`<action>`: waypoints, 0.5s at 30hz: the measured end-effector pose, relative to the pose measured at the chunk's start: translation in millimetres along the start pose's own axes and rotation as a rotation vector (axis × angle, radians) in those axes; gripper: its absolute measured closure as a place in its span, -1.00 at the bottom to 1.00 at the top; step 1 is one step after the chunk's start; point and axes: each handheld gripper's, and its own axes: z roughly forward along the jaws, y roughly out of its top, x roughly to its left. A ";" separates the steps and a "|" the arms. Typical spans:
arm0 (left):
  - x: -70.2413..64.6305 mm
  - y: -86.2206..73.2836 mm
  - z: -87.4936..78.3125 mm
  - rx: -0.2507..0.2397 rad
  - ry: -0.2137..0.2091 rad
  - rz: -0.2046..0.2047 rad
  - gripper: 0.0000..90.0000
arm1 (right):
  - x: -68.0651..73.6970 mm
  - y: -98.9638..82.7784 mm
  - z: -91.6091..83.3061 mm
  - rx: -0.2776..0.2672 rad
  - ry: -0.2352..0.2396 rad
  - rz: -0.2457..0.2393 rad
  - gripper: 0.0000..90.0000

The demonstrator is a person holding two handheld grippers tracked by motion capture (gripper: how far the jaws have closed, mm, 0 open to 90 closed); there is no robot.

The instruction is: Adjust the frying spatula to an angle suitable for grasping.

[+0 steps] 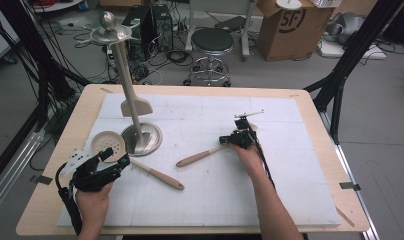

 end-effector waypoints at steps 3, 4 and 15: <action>1.5 0.1 -1.5 -0.003 0.009 -0.006 -0.36 | 7.9 -5.5 -3.3 0.007 -0.057 -0.053 1.00; 1.1 0.0 -1.3 -0.002 0.007 -0.007 -0.36 | 8.4 -8.3 -6.3 -0.003 -0.048 -0.053 1.00; -4.5 -0.2 1.0 0.007 -0.005 0.013 -0.36 | 10.0 -41.9 -31.2 0.005 0.009 -0.001 1.00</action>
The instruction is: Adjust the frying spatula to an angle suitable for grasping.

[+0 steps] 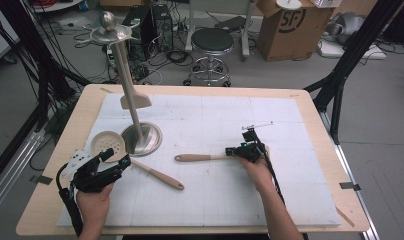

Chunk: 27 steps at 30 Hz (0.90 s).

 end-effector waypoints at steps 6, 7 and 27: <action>0.5 -0.1 0.3 -0.002 0.002 -0.007 -0.36 | 5.2 -12.0 -7.5 0.016 0.006 0.005 1.00; 0.4 -0.1 0.3 -0.002 0.002 -0.006 -0.36 | 5.9 -13.9 -8.6 0.016 0.007 0.006 1.00; -1.9 0.5 2.8 0.004 -0.010 0.000 -0.36 | 64.9 -39.0 22.5 0.044 0.272 -0.076 1.00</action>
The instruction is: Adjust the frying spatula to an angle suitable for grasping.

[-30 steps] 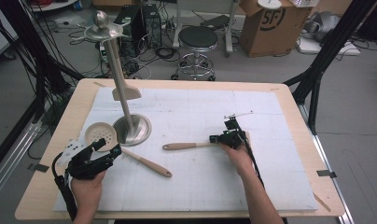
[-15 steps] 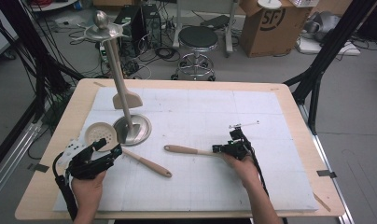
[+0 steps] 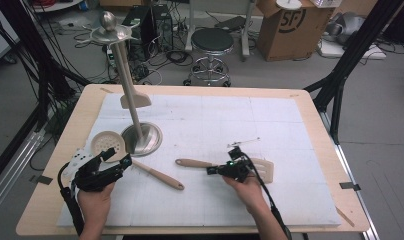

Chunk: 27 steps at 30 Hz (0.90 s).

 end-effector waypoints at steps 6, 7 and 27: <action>0.3 0.0 -0.3 -0.003 0.001 -0.002 -0.36 | 13.2 6.1 32.9 0.038 -0.003 -0.039 1.00; 0.3 0.0 -0.1 -0.001 -0.002 -0.002 -0.36 | 12.9 8.1 36.0 0.040 -0.003 -0.033 1.00; 0.2 0.2 -1.7 -0.004 0.005 0.006 -0.36 | 3.8 55.4 62.8 -0.007 -0.151 -0.033 1.00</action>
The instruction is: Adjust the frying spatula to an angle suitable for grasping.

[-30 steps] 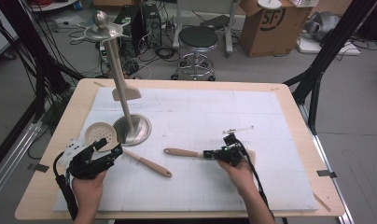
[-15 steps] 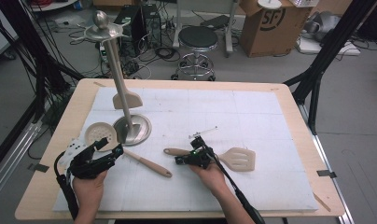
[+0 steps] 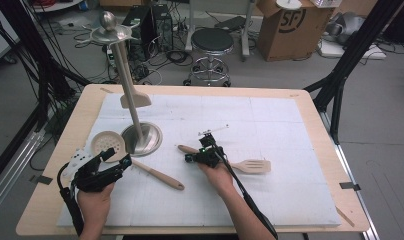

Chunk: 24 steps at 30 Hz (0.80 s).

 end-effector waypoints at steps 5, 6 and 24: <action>1.6 -0.3 -0.4 0.000 0.004 -0.004 -0.36 | -9.2 8.0 3.4 -0.054 -0.034 0.040 1.00; 1.7 -0.3 -0.3 -0.004 0.002 -0.007 -0.36 | -11.2 9.0 3.0 -0.064 -0.040 0.049 1.00; -1.2 -0.5 1.2 0.003 -0.007 -0.004 -0.36 | -31.1 19.7 -95.6 -0.150 -0.065 0.048 0.98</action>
